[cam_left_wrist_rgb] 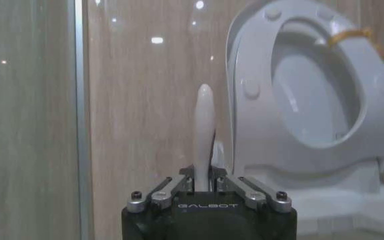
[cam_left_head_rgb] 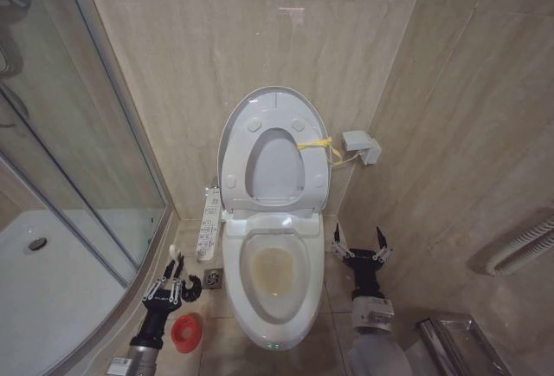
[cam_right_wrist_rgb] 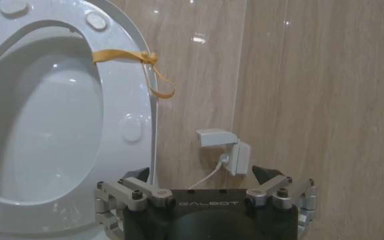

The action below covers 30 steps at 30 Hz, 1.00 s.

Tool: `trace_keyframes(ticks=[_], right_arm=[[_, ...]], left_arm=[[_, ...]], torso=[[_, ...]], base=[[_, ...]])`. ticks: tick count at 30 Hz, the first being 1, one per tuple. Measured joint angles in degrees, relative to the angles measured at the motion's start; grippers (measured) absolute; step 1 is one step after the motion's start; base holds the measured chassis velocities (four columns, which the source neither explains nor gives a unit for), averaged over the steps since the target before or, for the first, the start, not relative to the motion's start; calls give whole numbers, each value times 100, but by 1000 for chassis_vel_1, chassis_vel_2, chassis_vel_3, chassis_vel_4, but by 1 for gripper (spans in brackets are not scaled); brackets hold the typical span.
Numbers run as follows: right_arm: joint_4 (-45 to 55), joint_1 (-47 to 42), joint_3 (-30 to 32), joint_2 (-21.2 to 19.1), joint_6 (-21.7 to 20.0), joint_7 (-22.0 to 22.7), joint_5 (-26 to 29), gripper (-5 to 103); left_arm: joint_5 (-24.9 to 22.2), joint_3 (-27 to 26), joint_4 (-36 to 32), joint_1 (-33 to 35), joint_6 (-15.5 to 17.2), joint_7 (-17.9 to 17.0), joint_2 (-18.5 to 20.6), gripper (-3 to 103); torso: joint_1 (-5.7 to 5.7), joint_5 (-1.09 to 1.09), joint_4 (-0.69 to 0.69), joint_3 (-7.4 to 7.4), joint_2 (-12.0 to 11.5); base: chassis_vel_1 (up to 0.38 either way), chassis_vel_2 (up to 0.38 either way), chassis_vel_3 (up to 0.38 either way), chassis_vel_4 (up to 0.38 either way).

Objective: Open the toilet lid, clean the toilet bowl with a toilet brush, close the toilet lid, and flush.

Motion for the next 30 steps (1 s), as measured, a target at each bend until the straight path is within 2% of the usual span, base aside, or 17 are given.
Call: trace_keyframes(ticks=[6, 16, 25, 30], right_arm=[[0, 1, 0, 0, 0, 0, 0, 100], [0, 0, 0, 0, 0, 0, 0, 100], [0, 0, 0, 0, 0, 0, 0, 100], [0, 0, 0, 0, 0, 0, 0, 100]], left_arm=[[75, 80, 996, -393, -361, 9, 26, 15], [71, 261, 1974, -664, -822, 27, -23, 15], [132, 279, 2097, -633, -841, 47, -80, 15], [122, 297, 2397, -710, -841, 18, -133, 15]], torso=[[0, -1, 0, 0, 0], [0, 0, 0, 0, 0], [0, 0, 0, 0, 0], [0, 0, 1, 0, 0]], base=[[0, 0, 0, 0], [0, 0, 0, 0], [0, 0, 0, 0], [0, 0, 0, 0]])
